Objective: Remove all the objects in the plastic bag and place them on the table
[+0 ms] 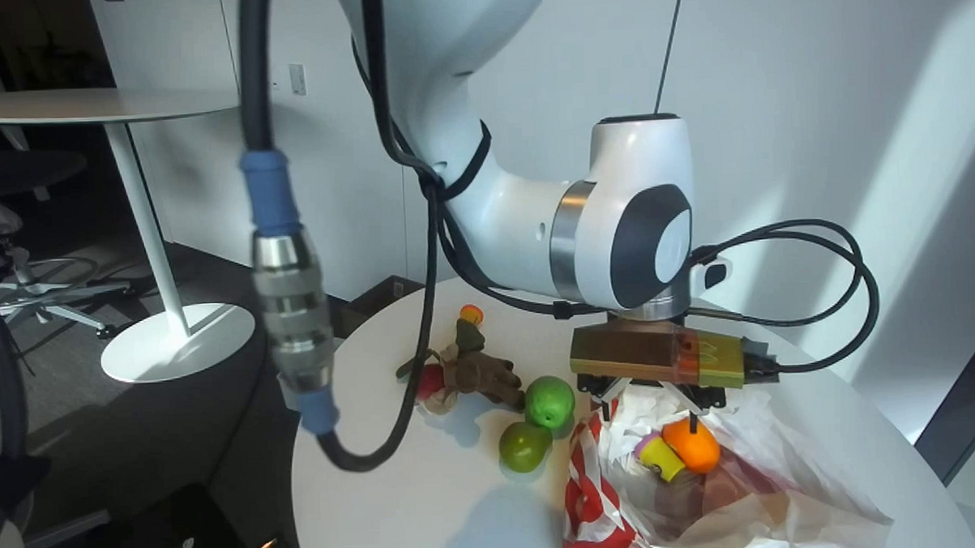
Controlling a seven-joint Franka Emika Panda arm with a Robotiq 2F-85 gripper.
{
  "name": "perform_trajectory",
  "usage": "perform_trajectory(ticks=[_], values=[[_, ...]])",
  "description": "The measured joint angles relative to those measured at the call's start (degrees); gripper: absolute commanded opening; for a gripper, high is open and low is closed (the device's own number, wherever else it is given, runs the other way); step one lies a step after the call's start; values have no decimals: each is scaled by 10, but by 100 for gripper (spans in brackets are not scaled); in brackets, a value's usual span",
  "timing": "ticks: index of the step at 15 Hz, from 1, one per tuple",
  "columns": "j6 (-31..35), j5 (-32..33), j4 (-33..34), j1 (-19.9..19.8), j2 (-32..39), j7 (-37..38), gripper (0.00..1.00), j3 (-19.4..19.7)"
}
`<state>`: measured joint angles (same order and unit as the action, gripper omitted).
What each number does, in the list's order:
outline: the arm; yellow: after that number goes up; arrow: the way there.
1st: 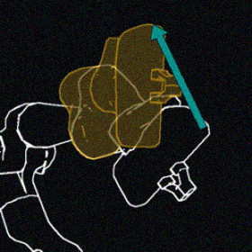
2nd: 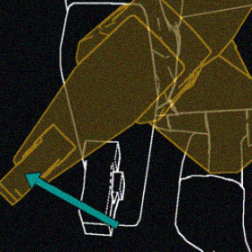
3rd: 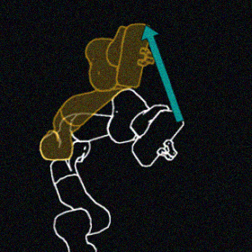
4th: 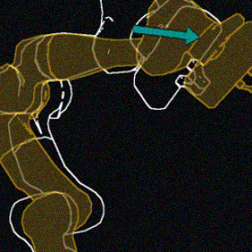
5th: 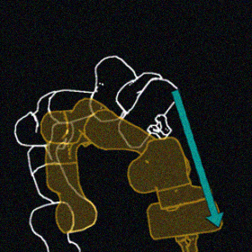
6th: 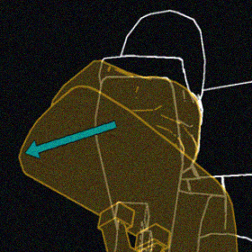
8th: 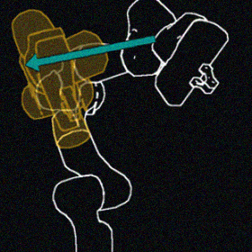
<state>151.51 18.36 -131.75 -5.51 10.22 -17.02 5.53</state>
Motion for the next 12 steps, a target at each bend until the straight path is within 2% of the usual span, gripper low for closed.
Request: perform_trajectory(ticks=[3, 12], values=[[24, 39, 46, 1, 59, 26, 100, 12], [26, 21, 188, -8, 206, 20, 100, 11]])
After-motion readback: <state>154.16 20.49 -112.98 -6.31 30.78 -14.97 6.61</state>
